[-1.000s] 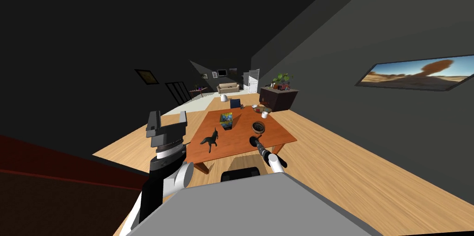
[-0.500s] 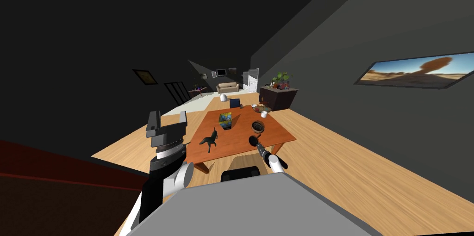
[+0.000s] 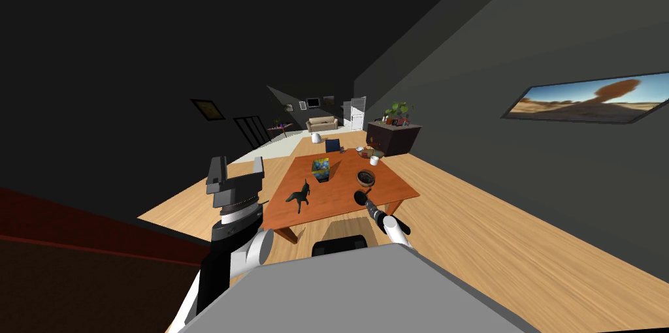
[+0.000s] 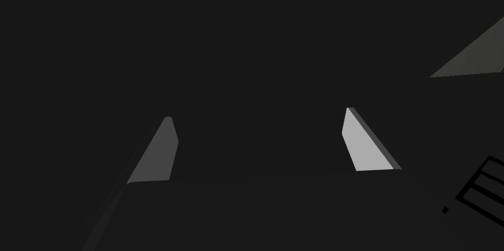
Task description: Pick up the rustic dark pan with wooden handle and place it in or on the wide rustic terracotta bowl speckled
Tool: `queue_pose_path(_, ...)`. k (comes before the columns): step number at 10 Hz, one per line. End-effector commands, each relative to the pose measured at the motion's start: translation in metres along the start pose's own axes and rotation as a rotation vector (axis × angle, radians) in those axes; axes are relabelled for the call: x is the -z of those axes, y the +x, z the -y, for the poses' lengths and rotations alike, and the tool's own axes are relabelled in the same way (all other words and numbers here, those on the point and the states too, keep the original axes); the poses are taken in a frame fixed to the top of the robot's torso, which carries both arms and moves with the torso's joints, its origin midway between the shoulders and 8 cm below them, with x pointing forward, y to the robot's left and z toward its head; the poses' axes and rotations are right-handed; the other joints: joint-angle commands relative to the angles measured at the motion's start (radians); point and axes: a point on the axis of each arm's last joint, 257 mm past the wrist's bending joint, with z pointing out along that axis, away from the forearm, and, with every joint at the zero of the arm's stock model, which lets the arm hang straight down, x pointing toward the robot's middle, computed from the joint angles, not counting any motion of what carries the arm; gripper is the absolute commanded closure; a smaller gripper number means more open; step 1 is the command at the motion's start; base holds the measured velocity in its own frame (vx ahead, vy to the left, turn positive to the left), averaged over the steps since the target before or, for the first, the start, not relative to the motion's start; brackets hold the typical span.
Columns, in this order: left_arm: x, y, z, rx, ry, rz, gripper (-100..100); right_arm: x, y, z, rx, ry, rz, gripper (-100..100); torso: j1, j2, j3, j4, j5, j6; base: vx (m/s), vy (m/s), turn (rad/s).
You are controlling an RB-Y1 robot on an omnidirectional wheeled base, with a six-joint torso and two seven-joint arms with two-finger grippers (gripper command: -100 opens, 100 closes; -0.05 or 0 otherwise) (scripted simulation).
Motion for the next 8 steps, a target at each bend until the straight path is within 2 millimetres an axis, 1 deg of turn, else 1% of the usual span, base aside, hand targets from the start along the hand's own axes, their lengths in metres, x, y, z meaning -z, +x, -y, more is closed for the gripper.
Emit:
queue_pose_path(1,0.000,0.000,0.000,0.000,0.000,0.000,0,0.000,0.000,0.000,0.000,0.000,0.000,100,0.000,0.000,0.000,0.000,0.000,0.000,-0.022,0.048,-0.013)
queue_pose_path(2,0.000,0.000,0.000,0.000,0.000,0.000,0,0.001,0.001,0.000,-0.004,-0.001,0.002,0,-0.003,-0.001,-0.001,0.000,-0.001,0.000,-0.005,0.010,0.000)
queue_pose_path(3,0.000,0.000,0.000,0.000,0.000,0.000,0,0.001,0.014,0.009,0.009,0.008,0.009,100,-0.006,-0.003,-0.001,0.000,-0.001,0.000,-0.075,-0.025,-0.060)
queue_pose_path(4,0.000,0.000,0.000,0.000,0.000,0.000,0,0.002,0.019,0.012,0.013,0.010,0.011,100,-0.009,0.001,0.000,0.000,-0.001,0.001,-0.113,-0.037,-0.079)
queue_pose_path(5,0.000,0.000,0.000,0.000,0.000,0.000,0,0.003,0.032,0.019,0.022,0.014,0.016,100,-0.011,0.003,0.002,0.001,-0.001,0.001,-0.148,-0.038,-0.063)
queue_pose_path(6,0.000,0.000,0.000,0.000,0.000,0.000,0,0.003,0.032,0.019,0.022,0.014,0.016,100,-0.011,0.006,0.003,0.001,-0.001,0.002,-0.105,-0.015,-0.039)
queue_pose_path(7,0.000,0.000,0.000,0.000,0.000,0.000,0,0.003,0.032,0.019,0.022,0.014,0.016,100,-0.009,0.005,0.003,0.001,-0.002,0.001,-0.040,0.007,-0.006)
queue_pose_path(8,0.000,0.000,0.000,0.000,0.000,0.000,0,0.004,0.038,0.023,0.026,0.016,0.018,100,-0.007,0.001,0.001,0.001,-0.001,0.000,-0.036,0.008,-0.018)
